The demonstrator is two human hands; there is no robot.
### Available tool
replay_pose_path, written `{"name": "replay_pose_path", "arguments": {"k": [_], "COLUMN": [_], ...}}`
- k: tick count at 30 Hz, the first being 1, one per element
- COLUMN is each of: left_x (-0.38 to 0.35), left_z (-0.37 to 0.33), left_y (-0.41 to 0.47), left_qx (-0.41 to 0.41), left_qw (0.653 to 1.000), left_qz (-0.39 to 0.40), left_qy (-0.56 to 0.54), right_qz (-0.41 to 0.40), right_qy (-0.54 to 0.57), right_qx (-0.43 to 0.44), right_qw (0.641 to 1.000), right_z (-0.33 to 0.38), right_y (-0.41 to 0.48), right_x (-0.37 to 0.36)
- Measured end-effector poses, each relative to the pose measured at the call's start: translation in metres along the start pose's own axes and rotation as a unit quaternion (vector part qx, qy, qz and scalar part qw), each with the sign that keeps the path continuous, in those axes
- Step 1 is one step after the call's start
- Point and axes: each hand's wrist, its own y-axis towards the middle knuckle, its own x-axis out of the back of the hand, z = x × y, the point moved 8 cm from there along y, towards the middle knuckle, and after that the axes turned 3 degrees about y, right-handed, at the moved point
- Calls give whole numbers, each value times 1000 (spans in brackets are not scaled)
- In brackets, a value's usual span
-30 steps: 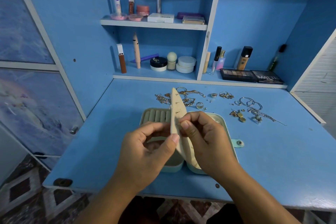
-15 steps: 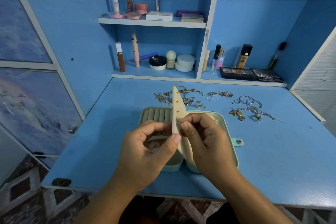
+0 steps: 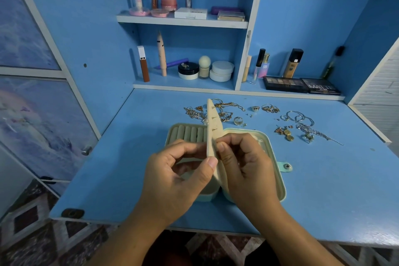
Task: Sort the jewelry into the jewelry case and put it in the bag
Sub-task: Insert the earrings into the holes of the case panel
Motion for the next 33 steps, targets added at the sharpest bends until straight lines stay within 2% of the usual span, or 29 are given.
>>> {"name": "replay_pose_path", "arguments": {"k": [9, 19, 25, 33], "left_x": [-1, 2, 0, -2], "left_z": [2, 3, 2, -1], "left_y": [0, -1, -1, 0], "left_qx": [12, 15, 10, -14], "left_qw": [1000, 999, 1000, 1000], "left_qz": [8, 10, 5, 7], "left_qy": [-9, -27, -21, 1], "right_qz": [-2, 16, 33, 23], "right_qy": [-32, 85, -42, -101], "right_qx": [29, -51, 81, 124], "right_qw": [999, 995, 995, 987], "right_z": [3, -13, 11, 17], "right_y": [-1, -6, -8, -8], "right_x": [-3, 4, 7, 10]}}
